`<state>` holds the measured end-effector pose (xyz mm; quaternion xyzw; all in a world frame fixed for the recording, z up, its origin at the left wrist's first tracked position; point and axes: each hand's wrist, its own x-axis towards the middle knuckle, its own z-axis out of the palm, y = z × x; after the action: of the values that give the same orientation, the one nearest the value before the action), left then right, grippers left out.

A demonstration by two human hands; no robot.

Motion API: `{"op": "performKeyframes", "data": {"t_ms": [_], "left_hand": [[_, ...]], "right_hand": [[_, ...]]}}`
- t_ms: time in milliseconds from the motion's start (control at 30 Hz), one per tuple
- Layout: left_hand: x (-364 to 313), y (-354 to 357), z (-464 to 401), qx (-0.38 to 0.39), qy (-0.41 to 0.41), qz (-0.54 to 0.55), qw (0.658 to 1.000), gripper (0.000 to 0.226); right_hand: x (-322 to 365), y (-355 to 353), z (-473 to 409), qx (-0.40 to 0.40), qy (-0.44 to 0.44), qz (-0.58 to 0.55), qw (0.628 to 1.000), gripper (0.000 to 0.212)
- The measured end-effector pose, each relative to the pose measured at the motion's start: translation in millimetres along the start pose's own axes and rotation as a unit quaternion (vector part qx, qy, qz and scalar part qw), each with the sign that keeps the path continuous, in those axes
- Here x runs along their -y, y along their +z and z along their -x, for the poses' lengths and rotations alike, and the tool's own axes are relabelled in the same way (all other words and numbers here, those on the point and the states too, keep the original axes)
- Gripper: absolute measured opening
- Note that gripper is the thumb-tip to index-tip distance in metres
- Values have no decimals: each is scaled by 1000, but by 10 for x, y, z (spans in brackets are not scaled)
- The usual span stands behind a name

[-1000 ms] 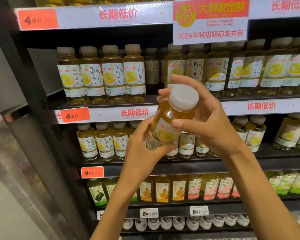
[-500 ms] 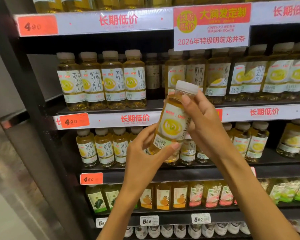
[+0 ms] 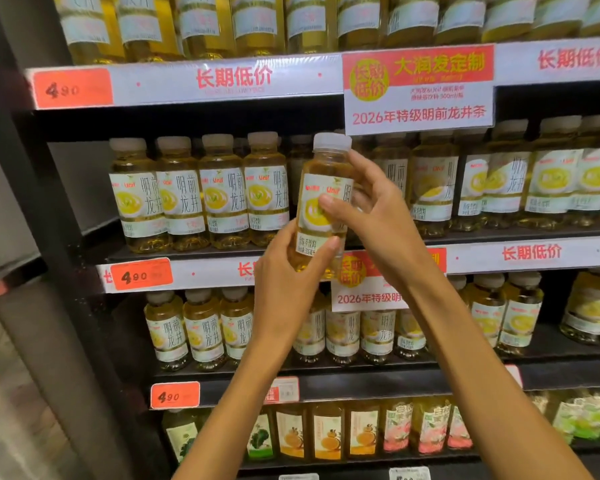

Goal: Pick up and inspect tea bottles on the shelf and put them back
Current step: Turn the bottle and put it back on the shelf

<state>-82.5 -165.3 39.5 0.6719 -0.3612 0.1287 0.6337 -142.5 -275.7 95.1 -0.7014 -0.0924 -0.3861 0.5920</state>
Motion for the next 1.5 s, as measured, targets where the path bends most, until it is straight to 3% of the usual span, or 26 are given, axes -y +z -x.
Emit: {"op": "performKeyframes", "data": {"t_ms": [333, 633, 733, 867, 1167, 1367, 1500], "left_hand": [[84, 58, -157, -54, 1, -93, 994, 77], [102, 142, -268, -70, 27, -161, 984, 63], [137, 188, -217, -87, 42, -184, 978, 68], [196, 231, -207, -112, 57, -242, 962, 71], [198, 309, -283, -146, 61, -269, 950, 68], [158, 330, -298, -139, 88, -283, 945, 58], [162, 322, -318, -135, 91, -273, 948, 56]], "right_hand": [[-165, 38, -203, -19, 2, 0, 1000, 58], [-244, 70, -383, -20, -18, 47, 999, 63], [-295, 74, -380, -31, -30, 92, 995, 63], [-325, 82, -376, -84, -70, 280, 954, 70], [-358, 29, -413, -87, -47, 301, 949, 62], [-409, 42, -505, -88, -44, 393, 914, 66], [-389, -25, -517, -189, -118, 419, 880, 40]]}}
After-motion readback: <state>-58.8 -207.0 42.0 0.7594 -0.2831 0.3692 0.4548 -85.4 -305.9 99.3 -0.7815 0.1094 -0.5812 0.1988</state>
